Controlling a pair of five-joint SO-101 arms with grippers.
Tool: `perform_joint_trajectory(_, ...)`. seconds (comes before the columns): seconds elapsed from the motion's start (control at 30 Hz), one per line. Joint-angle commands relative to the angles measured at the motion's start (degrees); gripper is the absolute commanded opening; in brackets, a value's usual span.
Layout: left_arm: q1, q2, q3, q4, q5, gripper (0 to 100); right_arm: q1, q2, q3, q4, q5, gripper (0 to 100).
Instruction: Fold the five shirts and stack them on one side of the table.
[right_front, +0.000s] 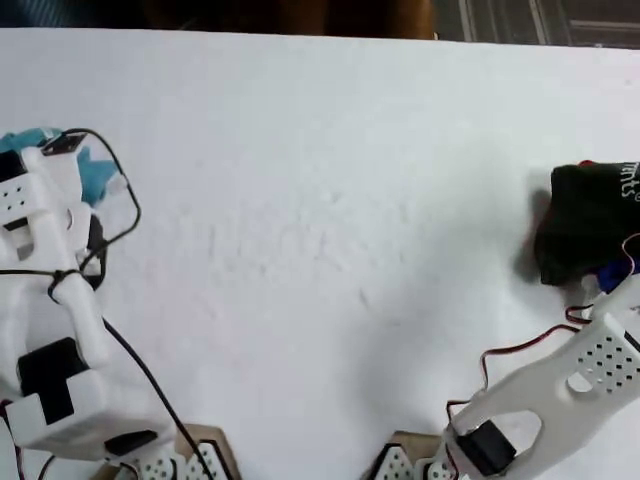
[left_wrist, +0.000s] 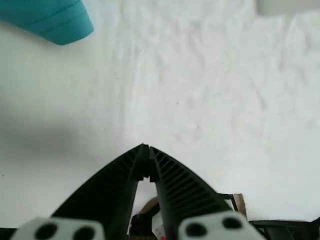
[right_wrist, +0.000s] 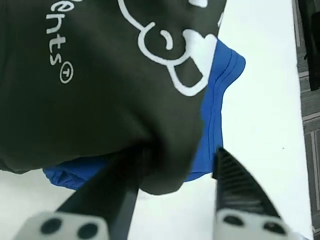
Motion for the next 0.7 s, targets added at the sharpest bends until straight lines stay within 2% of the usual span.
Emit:
perform_joint_trajectory(0.0,-0.4,-2.7,-0.6,1.0,-0.4,2,1.6,-1.5,-3.7,1.1,1.8,25.1)
perform_joint_trajectory(0.53,-0.4,-2.7,-0.3,1.7,-0.4,2,2.0,-18.0,-8.0,1.5,2.2,24.8)
perform_joint_trajectory(0.67,-0.4,-2.7,-0.3,1.7,-0.1,3,-0.5,-23.8,-3.4,1.5,-2.2,24.8)
